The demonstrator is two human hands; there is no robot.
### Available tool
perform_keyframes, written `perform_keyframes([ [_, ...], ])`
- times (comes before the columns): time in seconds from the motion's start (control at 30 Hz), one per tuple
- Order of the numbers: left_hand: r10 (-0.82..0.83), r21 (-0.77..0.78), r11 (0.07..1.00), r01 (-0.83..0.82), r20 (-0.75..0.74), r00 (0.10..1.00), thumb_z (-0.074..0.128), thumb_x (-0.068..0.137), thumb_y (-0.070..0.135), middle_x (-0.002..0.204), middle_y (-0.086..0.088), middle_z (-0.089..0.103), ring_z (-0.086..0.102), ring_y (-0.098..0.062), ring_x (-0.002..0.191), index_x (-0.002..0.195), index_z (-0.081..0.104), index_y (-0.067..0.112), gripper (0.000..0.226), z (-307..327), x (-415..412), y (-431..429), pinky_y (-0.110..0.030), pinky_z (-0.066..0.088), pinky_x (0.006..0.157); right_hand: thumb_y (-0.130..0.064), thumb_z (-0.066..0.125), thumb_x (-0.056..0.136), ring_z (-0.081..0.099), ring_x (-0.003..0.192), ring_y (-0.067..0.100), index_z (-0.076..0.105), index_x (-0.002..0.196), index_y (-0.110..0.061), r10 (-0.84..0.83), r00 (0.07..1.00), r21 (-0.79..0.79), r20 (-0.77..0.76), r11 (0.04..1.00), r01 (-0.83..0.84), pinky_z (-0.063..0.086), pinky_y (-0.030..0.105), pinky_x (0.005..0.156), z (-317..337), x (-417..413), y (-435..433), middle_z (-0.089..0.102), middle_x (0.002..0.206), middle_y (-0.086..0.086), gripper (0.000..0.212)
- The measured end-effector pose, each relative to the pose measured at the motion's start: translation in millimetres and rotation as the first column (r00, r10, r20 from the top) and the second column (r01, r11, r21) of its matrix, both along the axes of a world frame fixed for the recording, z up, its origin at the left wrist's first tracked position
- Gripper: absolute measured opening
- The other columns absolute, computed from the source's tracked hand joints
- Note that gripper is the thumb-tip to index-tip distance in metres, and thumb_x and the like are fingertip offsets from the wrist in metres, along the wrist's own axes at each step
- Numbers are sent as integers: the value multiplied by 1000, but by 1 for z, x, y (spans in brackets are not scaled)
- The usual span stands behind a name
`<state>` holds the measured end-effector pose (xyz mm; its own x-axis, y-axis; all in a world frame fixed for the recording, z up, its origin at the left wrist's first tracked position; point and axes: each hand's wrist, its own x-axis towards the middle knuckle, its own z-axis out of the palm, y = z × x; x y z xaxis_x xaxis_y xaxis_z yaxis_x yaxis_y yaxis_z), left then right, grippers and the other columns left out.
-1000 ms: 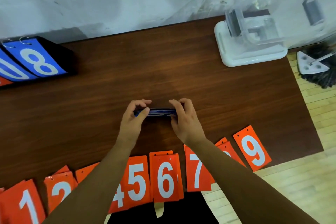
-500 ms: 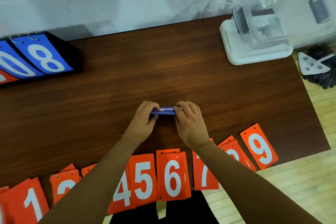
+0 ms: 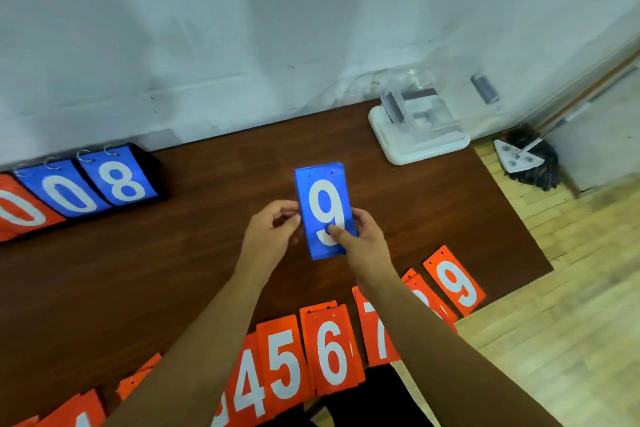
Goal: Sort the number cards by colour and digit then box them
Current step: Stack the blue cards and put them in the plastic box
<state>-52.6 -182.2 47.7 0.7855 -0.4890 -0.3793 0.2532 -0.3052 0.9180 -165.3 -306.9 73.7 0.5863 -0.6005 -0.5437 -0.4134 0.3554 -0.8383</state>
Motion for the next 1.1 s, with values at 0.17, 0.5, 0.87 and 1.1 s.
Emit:
perform_keyframes([
  [0.17,16,-47,999,-16,-5,1000,68,92,18,99,9,73,72,-9,86,97,69,33,15,26,6,-7,-27,59,69,-29,76,82,64,104,9,49,118,-37,-47,998,-73,48,996,50,59,22,67,25,-4,1,62,118,-10,46],
  [0.5,52,4,999,-53,130,990,74,87,24,91,12,74,71,-4,78,88,70,36,13,56,16,-76,-19,55,60,-37,59,94,59,85,-16,41,116,-35,123,991,-321,45,942,-102,49,7,60,44,5,-65,55,100,-26,29],
  [0.87,209,-179,964,-197,48,977,70,88,11,78,2,75,68,-11,67,84,73,23,13,85,38,-247,-21,54,60,-15,68,86,71,76,16,71,81,-12,134,986,-234,98,966,-108,59,29,68,91,52,-281,75,82,2,6],
  [1.1,97,5,995,-99,152,984,69,90,17,90,1,74,70,-9,73,90,69,20,4,67,52,-337,-15,50,56,-6,64,88,71,88,28,72,86,-8,244,970,-252,14,939,-233,59,44,80,75,73,-383,74,89,9,8],
])
